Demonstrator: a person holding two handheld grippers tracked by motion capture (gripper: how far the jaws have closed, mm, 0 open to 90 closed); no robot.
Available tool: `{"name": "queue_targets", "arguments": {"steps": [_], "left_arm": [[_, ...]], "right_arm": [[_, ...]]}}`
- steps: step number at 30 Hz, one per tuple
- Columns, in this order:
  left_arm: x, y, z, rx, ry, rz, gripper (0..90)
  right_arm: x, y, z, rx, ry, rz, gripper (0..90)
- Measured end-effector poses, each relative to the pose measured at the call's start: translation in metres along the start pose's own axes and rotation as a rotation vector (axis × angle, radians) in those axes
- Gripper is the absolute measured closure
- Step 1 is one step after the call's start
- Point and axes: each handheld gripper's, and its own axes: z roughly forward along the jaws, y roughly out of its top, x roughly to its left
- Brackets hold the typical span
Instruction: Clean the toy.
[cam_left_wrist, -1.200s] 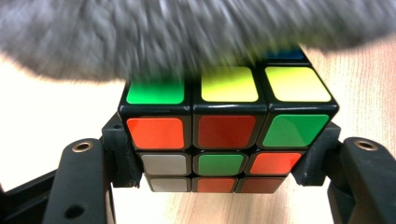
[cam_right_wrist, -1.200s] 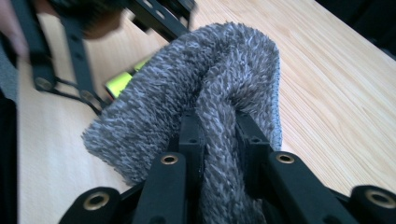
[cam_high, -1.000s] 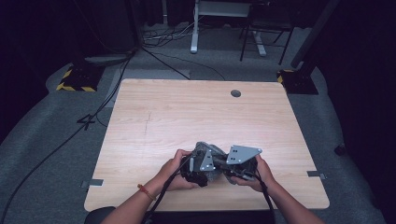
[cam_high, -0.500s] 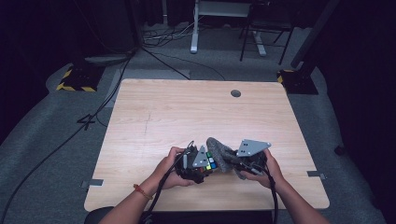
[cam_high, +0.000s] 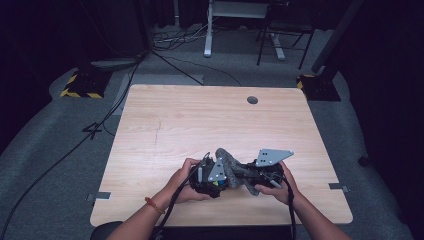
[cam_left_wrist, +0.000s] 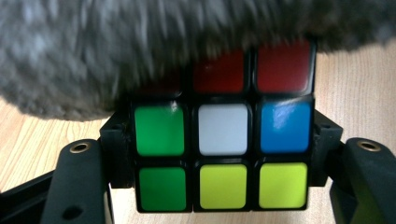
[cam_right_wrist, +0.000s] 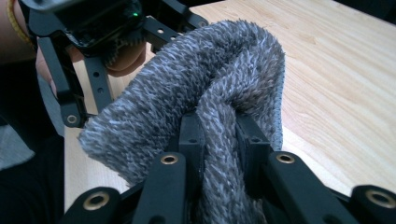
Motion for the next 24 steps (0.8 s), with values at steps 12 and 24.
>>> {"name": "queue_targets", "arguments": {"steps": [12,24], "left_arm": [[0.007,0.0,-0.011,-0.073,0.0,-0.028,33.0],[0.004,0.001,-0.002,-0.04,-0.007,-0.028,32.8]], "right_arm": [[-0.013,-0.013,0.002,0.092,-0.099,-0.029,75.9],[0.001,-0.001,-0.002,-0.005,-0.057,-0.038,76.0]]}}
